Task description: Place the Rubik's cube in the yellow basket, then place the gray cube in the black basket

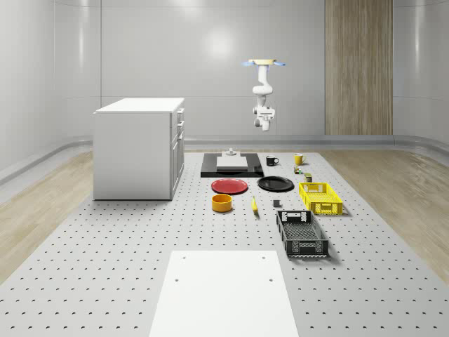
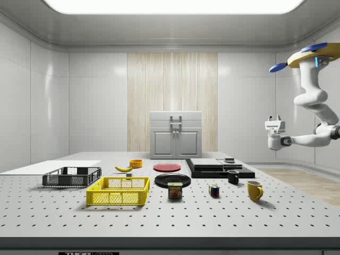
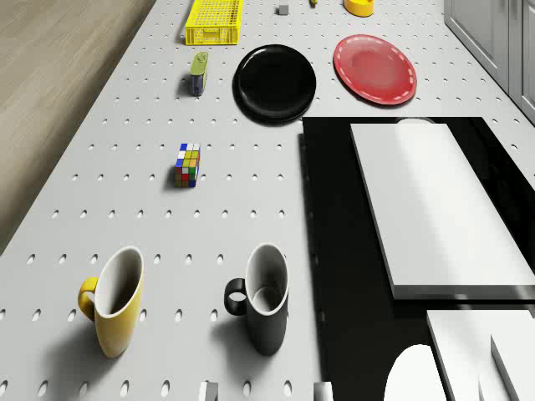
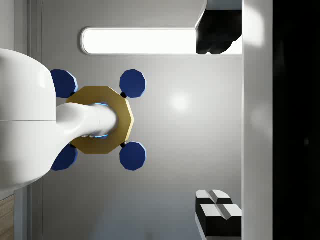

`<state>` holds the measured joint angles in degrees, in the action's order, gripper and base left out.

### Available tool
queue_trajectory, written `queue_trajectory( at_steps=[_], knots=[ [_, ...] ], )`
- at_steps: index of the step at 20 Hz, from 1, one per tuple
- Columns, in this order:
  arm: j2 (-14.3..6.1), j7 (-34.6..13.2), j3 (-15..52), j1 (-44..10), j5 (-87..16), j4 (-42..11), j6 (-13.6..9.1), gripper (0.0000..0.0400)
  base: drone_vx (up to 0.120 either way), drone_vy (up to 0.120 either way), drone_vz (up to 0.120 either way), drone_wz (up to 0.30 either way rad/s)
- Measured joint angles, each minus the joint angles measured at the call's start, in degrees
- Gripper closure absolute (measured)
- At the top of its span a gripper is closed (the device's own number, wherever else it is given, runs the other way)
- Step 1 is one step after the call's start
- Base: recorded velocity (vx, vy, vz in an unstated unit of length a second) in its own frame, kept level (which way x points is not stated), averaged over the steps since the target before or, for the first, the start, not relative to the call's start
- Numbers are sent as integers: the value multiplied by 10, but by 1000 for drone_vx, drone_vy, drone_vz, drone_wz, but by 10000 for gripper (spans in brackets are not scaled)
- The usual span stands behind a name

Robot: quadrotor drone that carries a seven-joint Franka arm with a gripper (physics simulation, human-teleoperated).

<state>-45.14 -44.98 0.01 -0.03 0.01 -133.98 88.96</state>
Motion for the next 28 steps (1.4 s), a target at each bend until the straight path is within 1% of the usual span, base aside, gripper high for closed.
queue_trajectory(
  at_steps=[3,7,12,18,28],
  knots=[
    [4,1,0,-1,0,36,-31,0,0,0,0,0],
    [19,1,1,-2,1,86,-64,0,10,0,0,0],
    [37,1,1,-3,1,135,-93,0,120,0,0,0],
    [47,2,2,-3,1,162,-107,0,120,0,0,0],
    [48,2,2,-4,1,169,-109,0,120,0,0,0]
  ],
)
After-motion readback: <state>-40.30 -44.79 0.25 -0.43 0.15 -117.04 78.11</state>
